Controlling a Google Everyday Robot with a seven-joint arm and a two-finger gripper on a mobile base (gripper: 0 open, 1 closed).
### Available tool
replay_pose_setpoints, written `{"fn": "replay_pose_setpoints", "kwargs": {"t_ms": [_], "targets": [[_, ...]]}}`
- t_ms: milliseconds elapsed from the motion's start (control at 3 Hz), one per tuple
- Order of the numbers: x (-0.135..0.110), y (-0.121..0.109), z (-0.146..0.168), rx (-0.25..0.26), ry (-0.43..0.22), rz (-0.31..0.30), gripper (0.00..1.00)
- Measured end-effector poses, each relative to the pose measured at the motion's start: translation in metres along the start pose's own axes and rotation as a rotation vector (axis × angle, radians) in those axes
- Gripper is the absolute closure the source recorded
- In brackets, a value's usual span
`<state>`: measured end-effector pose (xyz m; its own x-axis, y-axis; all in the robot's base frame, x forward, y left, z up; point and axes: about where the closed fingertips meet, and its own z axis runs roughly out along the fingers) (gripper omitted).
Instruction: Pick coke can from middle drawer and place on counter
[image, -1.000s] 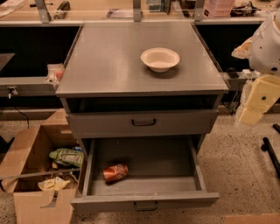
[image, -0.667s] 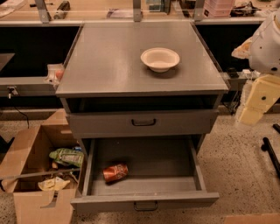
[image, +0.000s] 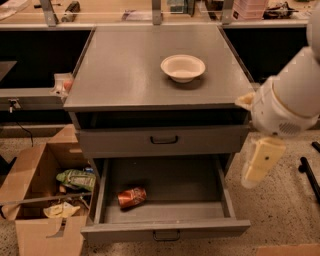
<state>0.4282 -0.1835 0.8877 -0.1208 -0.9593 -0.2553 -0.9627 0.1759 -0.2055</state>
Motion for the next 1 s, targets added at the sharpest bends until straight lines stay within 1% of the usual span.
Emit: {"fn": "replay_pose_setpoints", "kwargs": {"t_ms": [333,667,1000], "targets": [[0.024,0.035,0.079,-0.067,-0.055,0.012,0.00],[0.039,0.080,0.161,-0.186,-0.091,0.042,0.00],[0.043,0.094,0.190,-0.225,-0.101,0.052,0.00]]}}
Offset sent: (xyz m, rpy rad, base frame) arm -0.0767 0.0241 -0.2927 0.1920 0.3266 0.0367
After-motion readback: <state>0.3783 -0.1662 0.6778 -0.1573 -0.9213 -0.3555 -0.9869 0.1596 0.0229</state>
